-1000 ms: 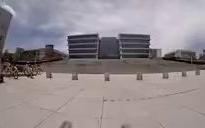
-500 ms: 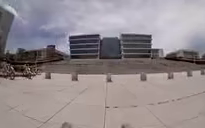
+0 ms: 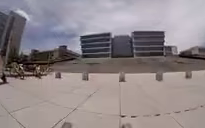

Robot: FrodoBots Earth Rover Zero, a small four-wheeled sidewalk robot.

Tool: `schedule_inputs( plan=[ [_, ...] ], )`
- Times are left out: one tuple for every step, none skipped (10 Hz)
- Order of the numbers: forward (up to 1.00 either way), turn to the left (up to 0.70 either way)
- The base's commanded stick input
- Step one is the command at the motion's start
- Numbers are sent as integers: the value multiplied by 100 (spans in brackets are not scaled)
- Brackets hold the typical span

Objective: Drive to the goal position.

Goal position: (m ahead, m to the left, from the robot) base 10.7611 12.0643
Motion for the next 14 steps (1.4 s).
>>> schedule_inputs(
  plan=[
    [70, 3],
    [70, 3],
    [70, 3],
    [70, 3],
    [70, 3],
    [70, 3],
    [70, 3],
    [70, 2],
    [70, 3],
    [70, 3],
    [70, 2],
    [70, 3],
    [70, 2],
    [70, 3]
  ],
)
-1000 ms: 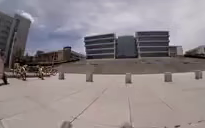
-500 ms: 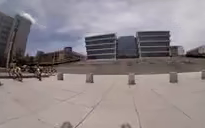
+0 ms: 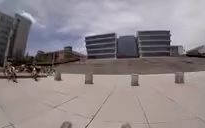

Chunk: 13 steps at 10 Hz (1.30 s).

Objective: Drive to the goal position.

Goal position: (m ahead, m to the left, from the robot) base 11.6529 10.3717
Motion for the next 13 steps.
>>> schedule_inputs(
  plan=[
    [70, 2],
    [70, 2],
    [70, 2],
    [70, 3],
    [70, 0],
    [70, 0],
    [70, -5],
    [70, -23],
    [70, -15],
    [70, 0],
    [70, 0],
    [70, 0],
    [70, 0]
  ],
)
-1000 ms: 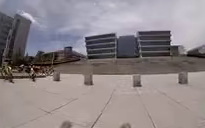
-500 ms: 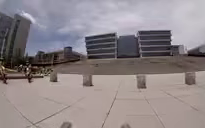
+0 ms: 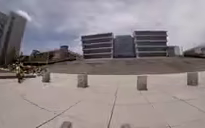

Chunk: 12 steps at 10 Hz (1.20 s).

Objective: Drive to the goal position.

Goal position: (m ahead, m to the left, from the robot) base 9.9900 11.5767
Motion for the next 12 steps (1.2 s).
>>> schedule_inputs(
  plan=[
    [70, 0],
    [70, 0],
    [70, 0],
    [70, 0],
    [70, 0],
    [70, 0],
    [70, 0],
    [70, 0],
    [70, 0],
    [70, 0],
    [70, 0],
    [70, 0]
  ],
)
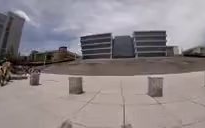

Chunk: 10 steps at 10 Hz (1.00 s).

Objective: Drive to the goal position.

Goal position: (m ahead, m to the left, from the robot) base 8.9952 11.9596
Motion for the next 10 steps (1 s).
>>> schedule_inputs(
  plan=[
    [70, 0],
    [70, 0],
    [70, 0],
    [70, 0],
    [70, 0],
    [70, 0],
    [70, 0],
    [70, 0],
    [70, 0],
    [70, 0]
  ],
)
